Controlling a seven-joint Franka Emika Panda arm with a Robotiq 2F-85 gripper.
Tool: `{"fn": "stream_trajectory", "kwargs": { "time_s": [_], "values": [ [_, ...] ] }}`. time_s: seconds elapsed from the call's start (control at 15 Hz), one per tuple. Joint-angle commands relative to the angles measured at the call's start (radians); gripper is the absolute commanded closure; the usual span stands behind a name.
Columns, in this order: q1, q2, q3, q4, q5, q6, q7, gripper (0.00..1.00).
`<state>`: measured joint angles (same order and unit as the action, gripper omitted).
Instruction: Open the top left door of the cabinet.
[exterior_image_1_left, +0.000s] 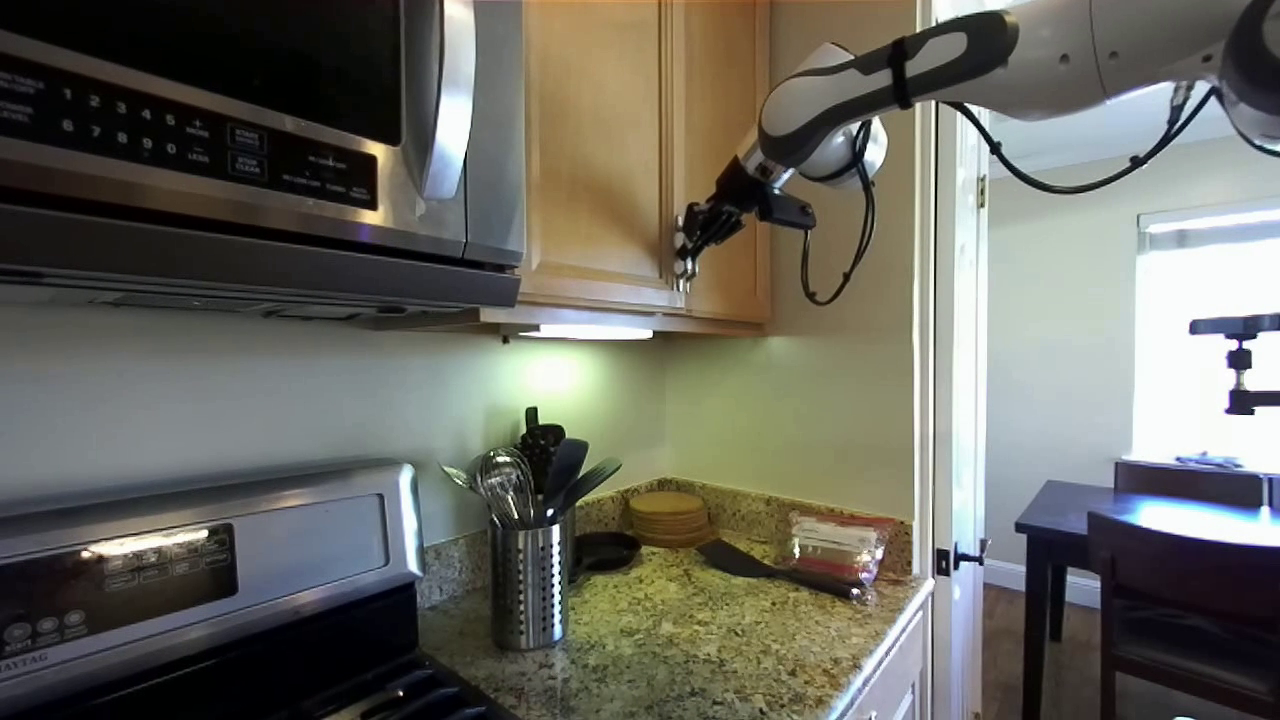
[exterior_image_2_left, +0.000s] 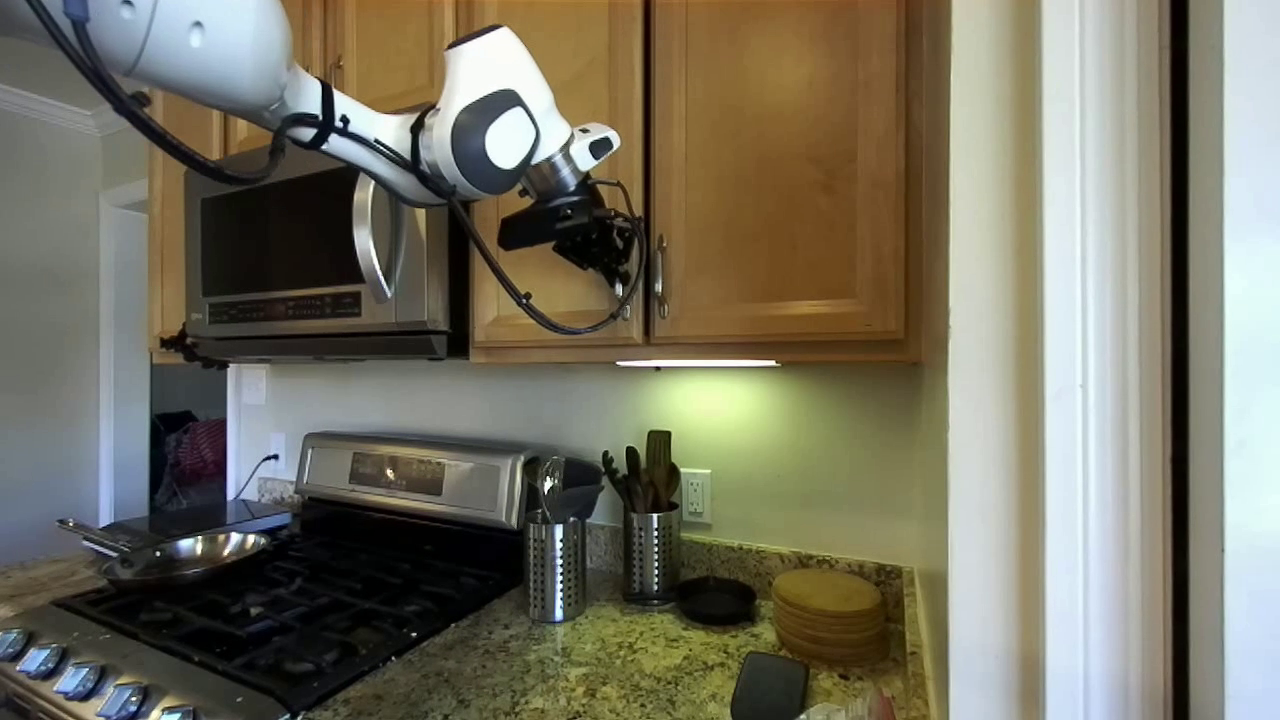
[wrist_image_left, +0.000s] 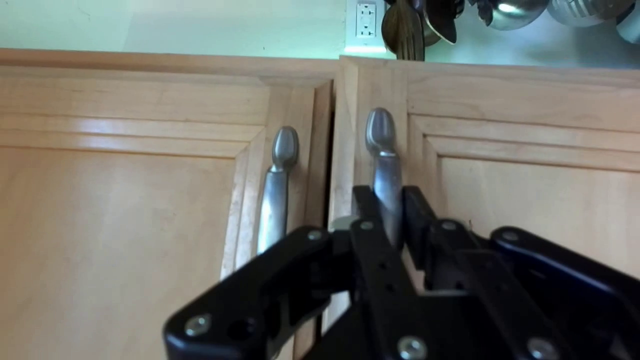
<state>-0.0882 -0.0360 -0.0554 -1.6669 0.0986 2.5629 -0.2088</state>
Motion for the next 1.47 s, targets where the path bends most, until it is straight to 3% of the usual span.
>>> {"fn": "stream_trajectory", "kwargs": {
  "time_s": [0.0, 0.6, 1.2, 1.27, 1.4],
  "values": [
    [0.043, -0.155, 0.023, -0.223, -0.009, -0.008, -0.006, 0.92],
    [0.110, -0.404, 0.039, -0.445, -0.043, -0.039, -0.044, 0.92],
    [0.191, -0.602, 0.111, -0.568, -0.091, -0.142, -0.025, 0.91],
    [0.206, -0.616, 0.119, -0.572, -0.088, -0.163, -0.025, 0.59],
    [0.247, -0.634, 0.137, -0.583, -0.079, -0.185, -0.034, 0.55]
  ]
}}
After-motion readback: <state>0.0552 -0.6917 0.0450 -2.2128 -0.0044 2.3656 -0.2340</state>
